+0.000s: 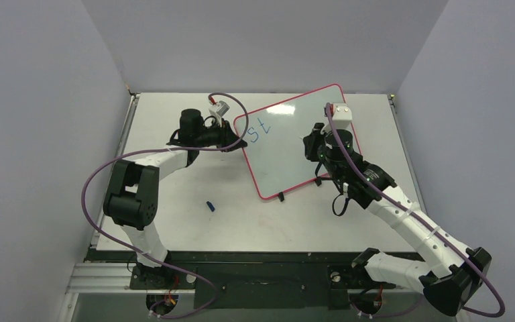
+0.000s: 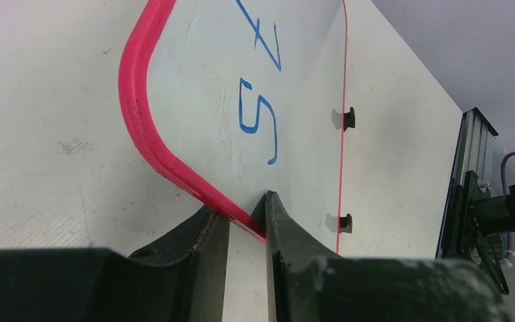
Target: Write a sentence on the whiteboard
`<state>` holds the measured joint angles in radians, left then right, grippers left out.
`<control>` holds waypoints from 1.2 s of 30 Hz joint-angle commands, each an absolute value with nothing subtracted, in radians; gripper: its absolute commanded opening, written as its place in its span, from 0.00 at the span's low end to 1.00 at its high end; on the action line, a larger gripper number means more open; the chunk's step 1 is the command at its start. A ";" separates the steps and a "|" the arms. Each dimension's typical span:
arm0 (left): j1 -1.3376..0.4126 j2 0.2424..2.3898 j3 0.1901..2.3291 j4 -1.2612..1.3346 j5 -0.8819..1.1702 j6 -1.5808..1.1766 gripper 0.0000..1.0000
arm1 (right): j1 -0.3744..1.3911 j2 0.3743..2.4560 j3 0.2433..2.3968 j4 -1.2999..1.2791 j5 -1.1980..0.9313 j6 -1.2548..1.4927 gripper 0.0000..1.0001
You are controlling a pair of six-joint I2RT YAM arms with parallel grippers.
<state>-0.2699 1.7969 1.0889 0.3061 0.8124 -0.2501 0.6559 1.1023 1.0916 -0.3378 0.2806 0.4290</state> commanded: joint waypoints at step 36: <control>-0.282 1.761 1.131 0.080 0.653 -0.106 0.29 | 0.640 0.890 0.952 -0.347 0.307 0.425 0.00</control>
<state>-0.2821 1.7763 1.1137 0.1497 0.7170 -0.1864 0.6483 0.9073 0.9642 -0.3767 0.2913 0.4297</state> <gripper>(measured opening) 0.292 0.098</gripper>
